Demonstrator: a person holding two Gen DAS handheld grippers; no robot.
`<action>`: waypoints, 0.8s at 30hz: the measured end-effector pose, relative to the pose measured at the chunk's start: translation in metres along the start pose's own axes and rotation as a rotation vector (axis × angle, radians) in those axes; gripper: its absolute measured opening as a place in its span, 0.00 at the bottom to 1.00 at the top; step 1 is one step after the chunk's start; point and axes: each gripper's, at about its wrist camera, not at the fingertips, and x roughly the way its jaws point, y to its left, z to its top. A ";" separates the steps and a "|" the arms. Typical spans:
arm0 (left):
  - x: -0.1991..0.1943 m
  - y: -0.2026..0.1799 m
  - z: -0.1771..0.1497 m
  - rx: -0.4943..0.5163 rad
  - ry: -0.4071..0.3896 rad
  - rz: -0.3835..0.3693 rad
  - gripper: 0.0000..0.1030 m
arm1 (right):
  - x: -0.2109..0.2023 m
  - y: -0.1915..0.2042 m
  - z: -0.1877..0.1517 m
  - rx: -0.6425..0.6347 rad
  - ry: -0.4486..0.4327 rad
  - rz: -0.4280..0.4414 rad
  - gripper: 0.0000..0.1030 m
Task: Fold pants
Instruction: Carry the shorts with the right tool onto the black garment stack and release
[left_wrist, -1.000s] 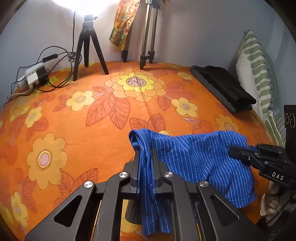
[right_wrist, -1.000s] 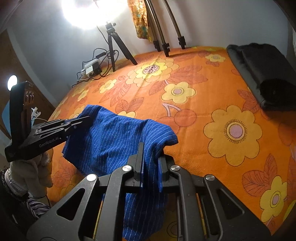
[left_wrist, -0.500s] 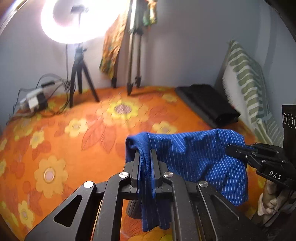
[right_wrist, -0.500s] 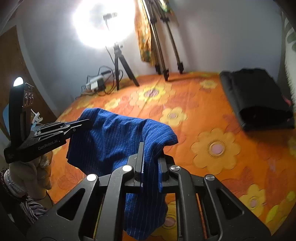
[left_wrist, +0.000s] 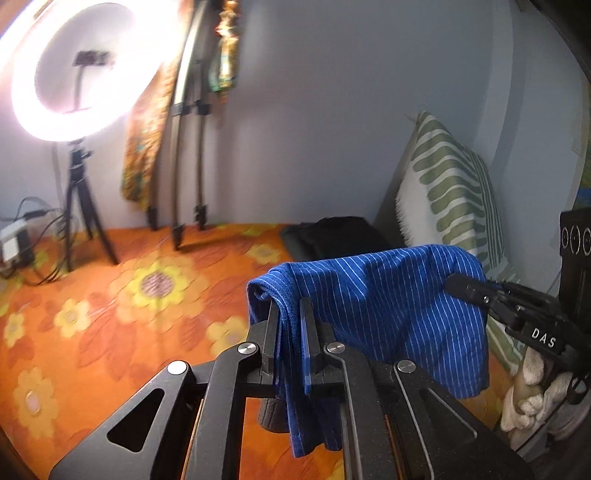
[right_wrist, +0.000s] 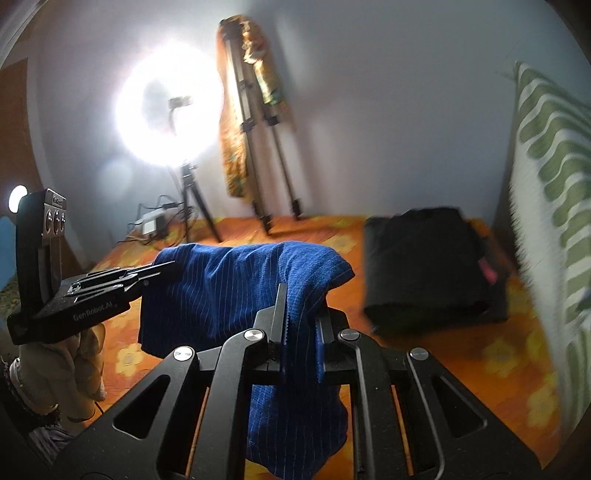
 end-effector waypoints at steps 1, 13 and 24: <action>0.008 -0.007 0.005 0.004 -0.006 -0.012 0.06 | 0.000 -0.010 0.006 -0.013 0.004 -0.019 0.11; 0.105 -0.074 0.042 0.063 -0.020 -0.052 0.06 | 0.023 -0.112 0.054 -0.049 0.049 -0.163 0.11; 0.174 -0.091 0.064 0.076 -0.021 -0.043 0.06 | 0.077 -0.176 0.078 -0.069 0.066 -0.222 0.11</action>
